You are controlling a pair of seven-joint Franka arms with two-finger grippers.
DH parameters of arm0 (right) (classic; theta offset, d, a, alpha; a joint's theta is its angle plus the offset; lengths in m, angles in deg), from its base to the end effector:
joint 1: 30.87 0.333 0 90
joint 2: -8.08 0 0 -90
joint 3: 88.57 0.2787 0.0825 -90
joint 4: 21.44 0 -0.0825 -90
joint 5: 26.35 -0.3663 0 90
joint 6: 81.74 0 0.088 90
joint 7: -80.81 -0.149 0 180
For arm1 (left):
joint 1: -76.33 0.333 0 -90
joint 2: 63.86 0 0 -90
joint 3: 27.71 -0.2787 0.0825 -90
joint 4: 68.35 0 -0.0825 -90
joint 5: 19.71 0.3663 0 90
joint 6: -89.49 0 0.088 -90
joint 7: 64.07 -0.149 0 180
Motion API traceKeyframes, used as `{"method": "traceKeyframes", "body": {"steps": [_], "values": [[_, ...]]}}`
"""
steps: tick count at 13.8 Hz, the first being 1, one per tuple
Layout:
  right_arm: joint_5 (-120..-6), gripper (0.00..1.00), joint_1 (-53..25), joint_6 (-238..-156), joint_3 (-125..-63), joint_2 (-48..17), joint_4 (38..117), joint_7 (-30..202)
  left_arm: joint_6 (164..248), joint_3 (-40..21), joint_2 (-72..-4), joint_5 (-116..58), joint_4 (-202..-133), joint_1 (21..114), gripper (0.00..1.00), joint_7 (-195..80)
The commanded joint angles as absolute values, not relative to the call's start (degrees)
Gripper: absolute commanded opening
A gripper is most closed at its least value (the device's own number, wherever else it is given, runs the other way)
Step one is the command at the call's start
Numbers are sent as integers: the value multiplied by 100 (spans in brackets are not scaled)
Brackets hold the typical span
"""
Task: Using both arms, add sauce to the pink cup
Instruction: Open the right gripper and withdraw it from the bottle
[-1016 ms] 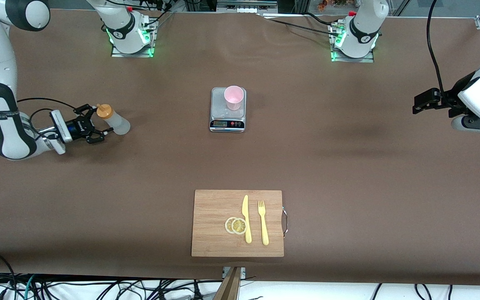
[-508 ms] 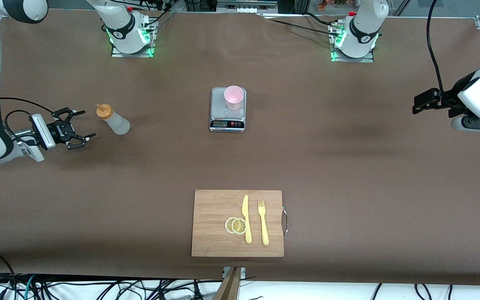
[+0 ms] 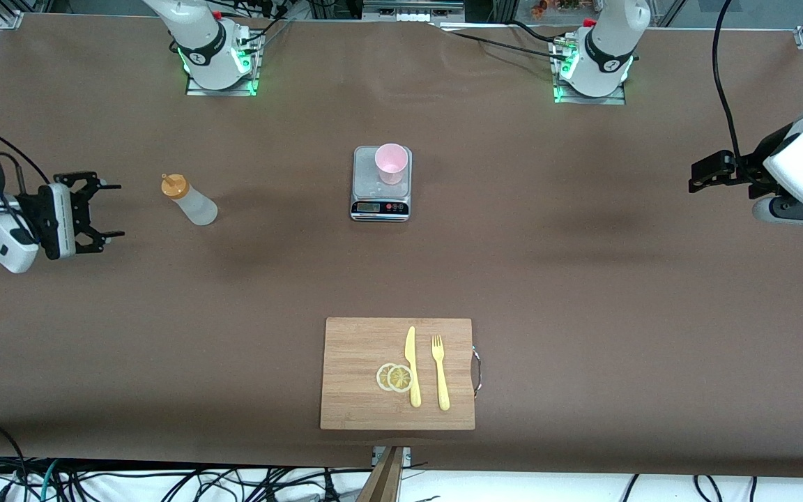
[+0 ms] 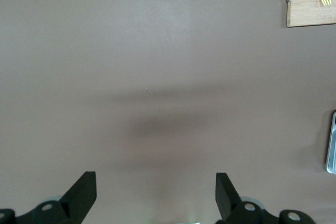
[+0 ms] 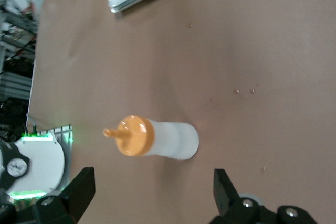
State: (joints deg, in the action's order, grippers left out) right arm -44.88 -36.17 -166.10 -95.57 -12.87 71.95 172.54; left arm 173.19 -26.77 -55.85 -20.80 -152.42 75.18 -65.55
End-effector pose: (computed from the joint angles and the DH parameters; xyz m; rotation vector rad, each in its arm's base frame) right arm 0.5480 -0.0644 0.3216 -2.0166 -1.5790 0.1292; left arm 0.5545 -0.0228 0.5064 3.1112 -0.0981 -0.2282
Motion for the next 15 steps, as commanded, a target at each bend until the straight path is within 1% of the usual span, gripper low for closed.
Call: {"method": "traceKeyframes", "body": {"steps": [1, 3, 6, 12, 15], "values": [[-3947, 100, -3474, -17112, -9298, -626, 7735, 15900, 17264, -2700, -5489, -2102, -15044, 7483, 100, -6644], [-3446, 100, -3378, -17288, -9034, -423, 7735, 14766, 17264, -2700, -5489, -2102, -15044, 7483, 100, -6644], [-2866, 100, -2983, -17438, -9015, -194, 7735, 13062, 17264, -2700, -5489, -2102, -15044, 7483, 100, -6644], [-2390, 100, -2534, -17499, -9015, 52, 7709, 9467, 17264, -2700, -5489, -2094, -15044, 7492, 100, -6627], [-2249, 100, -2507, -17482, -9024, 175, 7630, 8654, 17264, -2692, -5489, -2094, -15044, 7483, 100, -6583]]}}
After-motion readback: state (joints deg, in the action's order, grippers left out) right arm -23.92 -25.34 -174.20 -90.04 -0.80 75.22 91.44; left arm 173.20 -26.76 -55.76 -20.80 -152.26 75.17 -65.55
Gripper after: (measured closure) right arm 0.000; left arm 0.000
